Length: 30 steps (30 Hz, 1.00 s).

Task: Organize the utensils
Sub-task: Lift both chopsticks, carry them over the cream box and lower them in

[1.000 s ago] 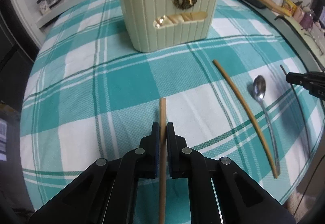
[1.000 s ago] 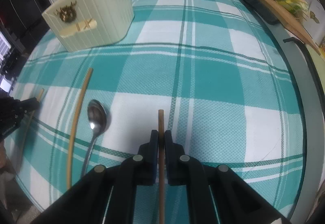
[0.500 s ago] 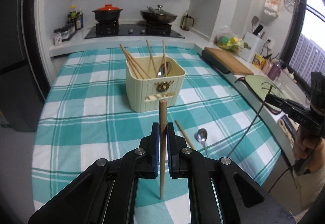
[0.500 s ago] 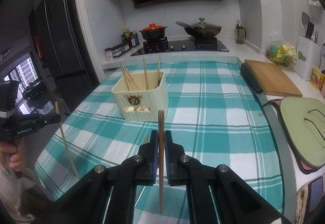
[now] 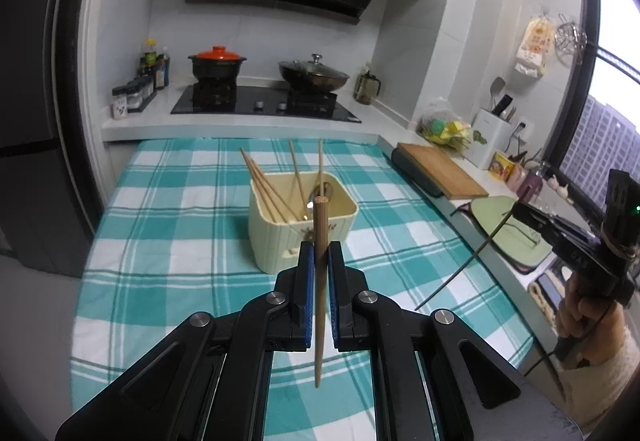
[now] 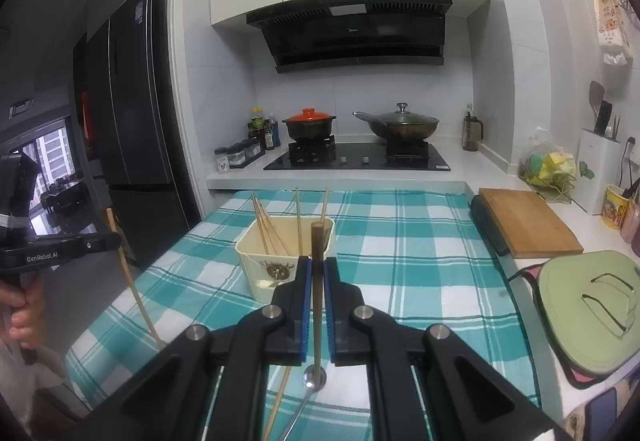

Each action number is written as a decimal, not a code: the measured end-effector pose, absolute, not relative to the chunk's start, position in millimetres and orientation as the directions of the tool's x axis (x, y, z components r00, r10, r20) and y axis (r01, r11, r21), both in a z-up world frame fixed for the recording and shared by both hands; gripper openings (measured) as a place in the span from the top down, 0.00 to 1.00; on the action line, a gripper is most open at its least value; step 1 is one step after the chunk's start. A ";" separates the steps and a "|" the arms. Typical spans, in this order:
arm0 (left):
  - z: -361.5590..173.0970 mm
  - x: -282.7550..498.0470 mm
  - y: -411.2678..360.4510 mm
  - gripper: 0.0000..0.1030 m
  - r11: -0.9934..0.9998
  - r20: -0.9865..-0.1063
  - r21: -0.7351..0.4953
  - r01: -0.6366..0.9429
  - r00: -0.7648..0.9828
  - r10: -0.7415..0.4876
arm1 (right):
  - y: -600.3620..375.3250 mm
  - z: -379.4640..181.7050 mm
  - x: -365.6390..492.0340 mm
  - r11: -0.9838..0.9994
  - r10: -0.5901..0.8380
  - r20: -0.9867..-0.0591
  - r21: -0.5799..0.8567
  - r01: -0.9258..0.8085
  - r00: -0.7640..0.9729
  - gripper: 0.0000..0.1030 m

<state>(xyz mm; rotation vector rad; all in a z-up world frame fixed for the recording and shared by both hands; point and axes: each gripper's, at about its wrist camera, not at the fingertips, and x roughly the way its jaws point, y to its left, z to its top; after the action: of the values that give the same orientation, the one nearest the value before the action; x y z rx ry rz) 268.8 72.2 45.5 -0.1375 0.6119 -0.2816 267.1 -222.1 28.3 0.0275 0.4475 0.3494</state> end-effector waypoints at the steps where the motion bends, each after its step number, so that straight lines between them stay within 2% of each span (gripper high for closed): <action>1: 50.8 271.4 74.1 0.95 0.954 -0.540 -0.208 0.217 0.788 -0.297 | -221.2 32.0 270.4 0.939 0.339 -0.421 0.099 -0.329 0.841 0.94; 10: 115.6 317.3 88.7 0.95 0.958 -0.431 -0.233 0.165 0.866 -0.253 | -214.0 79.0 319.6 0.939 0.335 -0.390 0.060 -0.339 0.858 0.94; 15: 140.1 363.4 83.4 0.95 0.971 -0.344 -0.211 0.114 0.921 -0.183 | -197.1 107.2 356.5 0.929 0.362 -0.330 0.048 -0.368 0.872 0.94; 18: 136.4 394.7 76.4 0.95 0.974 -0.327 -0.210 0.087 0.933 -0.154 | -187.3 114.2 381.3 0.920 0.387 -0.277 0.050 -0.389 0.880 0.94; 20: 125.7 418.2 72.2 0.95 0.967 -0.344 -0.240 0.086 0.924 -0.167 | -179.9 110.4 398.1 0.914 0.401 -0.258 0.054 -0.401 0.879 0.94; 22: 109.0 440.6 66.0 0.95 0.967 -0.368 -0.245 0.070 0.916 -0.160 | -171.8 100.0 419.9 0.910 0.411 -0.278 0.072 -0.408 0.868 0.94; 30: 16.3 516.1 49.0 0.95 0.971 -0.586 -0.238 0.026 0.794 -0.164 | -147.3 20.8 503.3 0.904 0.418 -0.517 0.156 -0.398 0.747 0.94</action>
<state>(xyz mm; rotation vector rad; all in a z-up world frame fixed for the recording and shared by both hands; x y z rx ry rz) 516.1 49.0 16.3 -0.2230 0.6474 -0.1030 503.3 -147.3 20.8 0.0366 0.5740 0.4466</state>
